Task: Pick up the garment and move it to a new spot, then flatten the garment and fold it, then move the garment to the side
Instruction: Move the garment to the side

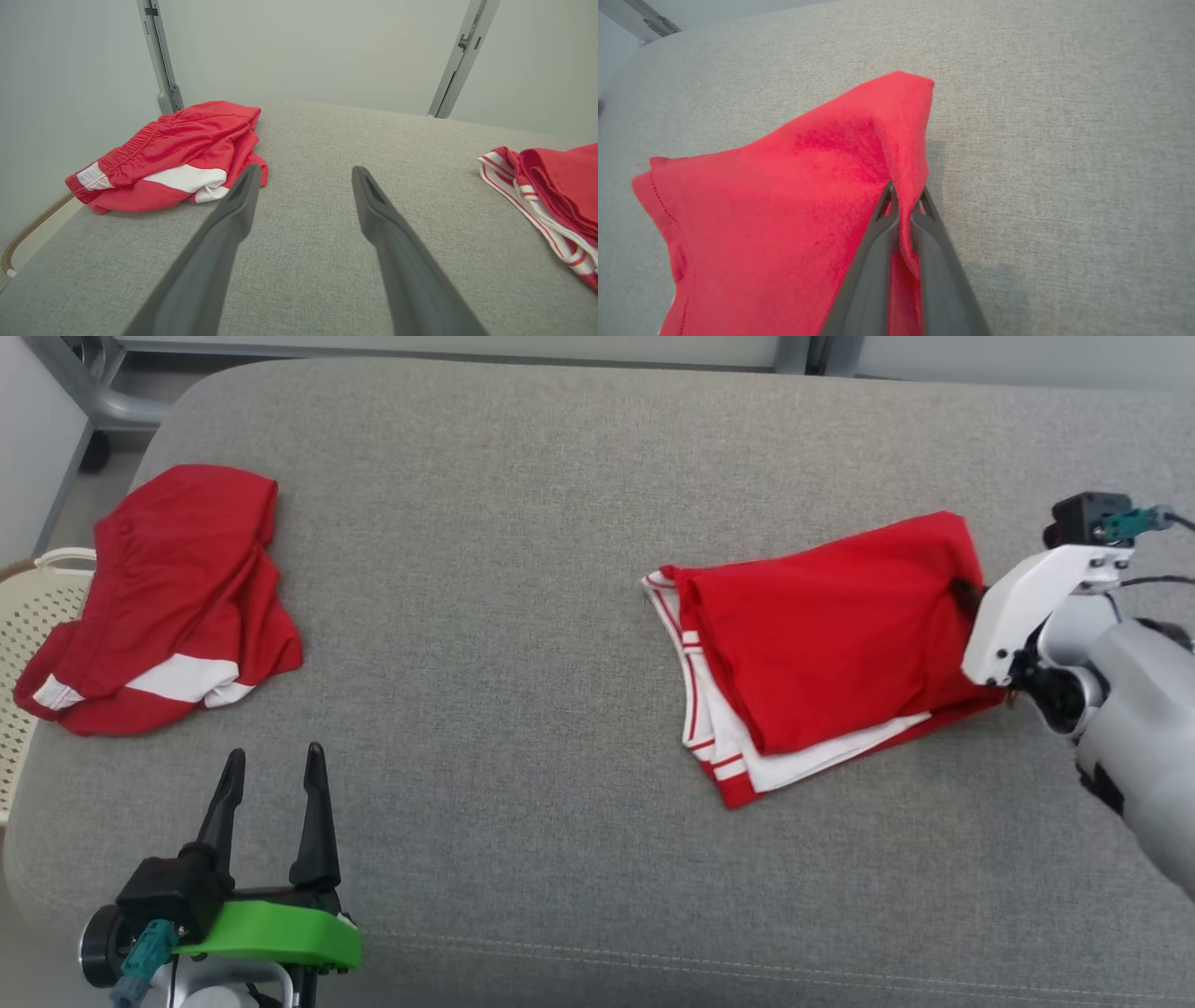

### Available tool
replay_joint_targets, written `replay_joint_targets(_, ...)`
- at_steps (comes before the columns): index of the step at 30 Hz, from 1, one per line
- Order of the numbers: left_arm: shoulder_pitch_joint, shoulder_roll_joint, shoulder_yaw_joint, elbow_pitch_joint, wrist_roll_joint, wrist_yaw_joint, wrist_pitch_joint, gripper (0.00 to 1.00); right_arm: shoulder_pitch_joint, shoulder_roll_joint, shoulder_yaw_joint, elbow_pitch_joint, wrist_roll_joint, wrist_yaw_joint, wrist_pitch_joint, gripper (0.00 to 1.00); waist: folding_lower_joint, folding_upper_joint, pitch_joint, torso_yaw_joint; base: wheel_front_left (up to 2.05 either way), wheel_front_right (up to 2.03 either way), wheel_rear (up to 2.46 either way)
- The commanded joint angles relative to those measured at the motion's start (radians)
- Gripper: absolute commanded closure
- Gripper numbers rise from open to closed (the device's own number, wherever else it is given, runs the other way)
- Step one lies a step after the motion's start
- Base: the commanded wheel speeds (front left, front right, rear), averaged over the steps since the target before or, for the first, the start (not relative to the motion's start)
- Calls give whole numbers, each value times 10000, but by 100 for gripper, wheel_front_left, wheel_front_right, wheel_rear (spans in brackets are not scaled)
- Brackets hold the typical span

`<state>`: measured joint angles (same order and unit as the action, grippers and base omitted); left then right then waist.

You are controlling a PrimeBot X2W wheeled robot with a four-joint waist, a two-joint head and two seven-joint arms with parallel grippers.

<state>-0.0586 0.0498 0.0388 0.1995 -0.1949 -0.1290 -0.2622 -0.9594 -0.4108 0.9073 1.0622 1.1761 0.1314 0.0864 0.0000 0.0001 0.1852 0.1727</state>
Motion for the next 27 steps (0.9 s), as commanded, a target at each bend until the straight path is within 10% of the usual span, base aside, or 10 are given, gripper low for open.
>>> replay_joint_targets(1, -239, 17, 25, -63, 62, -17, -15, 0, -350, -204, -57, 194, -22, -14, -84, 100, 0, -1, 298, -109, 0, 0, 0)
replay_joint_targets(27, -1073, 635, -370, -822, 45, -21, -15, 0, -3174, -2074, 405, 1751, -923, -15, -7, 100, 0, -1, 2073, -966, 0, 0, 0)
